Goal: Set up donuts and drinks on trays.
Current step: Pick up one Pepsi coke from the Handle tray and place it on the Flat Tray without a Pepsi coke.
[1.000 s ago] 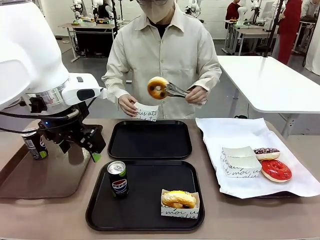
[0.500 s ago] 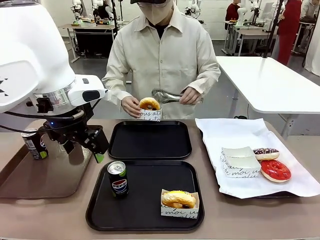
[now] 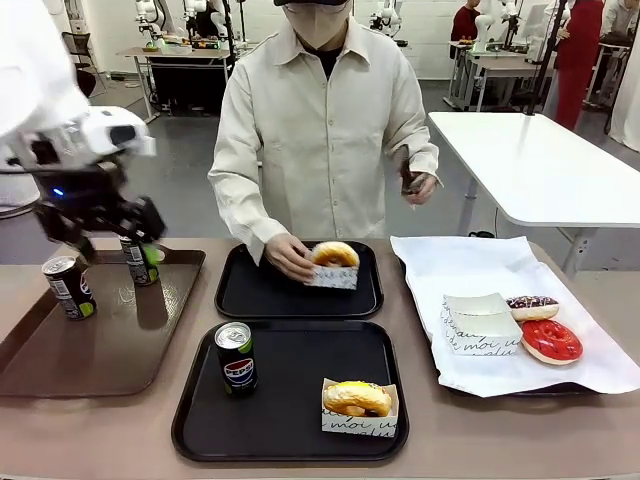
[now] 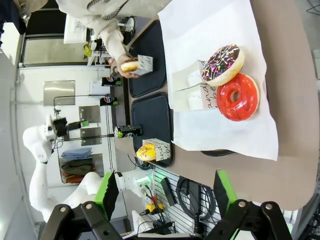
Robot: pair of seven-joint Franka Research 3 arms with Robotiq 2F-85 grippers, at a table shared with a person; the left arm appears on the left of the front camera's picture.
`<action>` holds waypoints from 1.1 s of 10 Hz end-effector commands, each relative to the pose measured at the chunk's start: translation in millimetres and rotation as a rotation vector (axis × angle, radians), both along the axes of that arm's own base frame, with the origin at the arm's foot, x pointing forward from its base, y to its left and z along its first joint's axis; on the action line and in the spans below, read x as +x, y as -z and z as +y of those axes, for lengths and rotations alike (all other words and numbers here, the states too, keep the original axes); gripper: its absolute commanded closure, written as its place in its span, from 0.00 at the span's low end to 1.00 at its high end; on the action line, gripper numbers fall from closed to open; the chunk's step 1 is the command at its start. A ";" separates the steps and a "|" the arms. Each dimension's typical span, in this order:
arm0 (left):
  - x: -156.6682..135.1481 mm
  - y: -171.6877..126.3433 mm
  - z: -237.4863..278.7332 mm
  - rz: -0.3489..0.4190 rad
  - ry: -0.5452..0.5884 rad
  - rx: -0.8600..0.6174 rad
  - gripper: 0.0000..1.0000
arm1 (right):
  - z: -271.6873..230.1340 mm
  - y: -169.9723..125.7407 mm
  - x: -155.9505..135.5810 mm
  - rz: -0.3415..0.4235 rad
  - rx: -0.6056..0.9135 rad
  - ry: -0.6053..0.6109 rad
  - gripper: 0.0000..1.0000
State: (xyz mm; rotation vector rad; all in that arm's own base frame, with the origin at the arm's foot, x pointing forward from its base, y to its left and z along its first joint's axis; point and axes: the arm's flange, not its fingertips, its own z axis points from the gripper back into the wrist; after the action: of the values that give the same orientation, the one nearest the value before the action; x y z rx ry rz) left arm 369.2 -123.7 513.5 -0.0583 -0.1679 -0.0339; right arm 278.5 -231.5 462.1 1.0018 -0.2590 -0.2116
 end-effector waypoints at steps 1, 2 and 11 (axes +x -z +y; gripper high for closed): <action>52.8 -13.2 38.5 0.017 -0.173 0.037 0.00 | -0.8 -0.7 0.1 -0.014 0.013 -0.003 0.00; 56.6 -11.9 73.2 0.008 -0.281 0.084 0.00 | -0.8 -0.7 0.1 -0.014 0.013 -0.003 0.00; 57.7 -14.8 123.2 -0.007 -0.347 0.091 0.00 | -0.8 -0.7 0.1 -0.014 0.013 -0.003 0.00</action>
State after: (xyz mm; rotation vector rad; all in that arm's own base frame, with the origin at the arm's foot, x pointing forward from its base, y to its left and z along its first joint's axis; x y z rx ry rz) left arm 426.8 -1.0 527.6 0.0626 -0.1798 0.3028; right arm 278.4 -231.6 462.1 1.0016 -0.2592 -0.2119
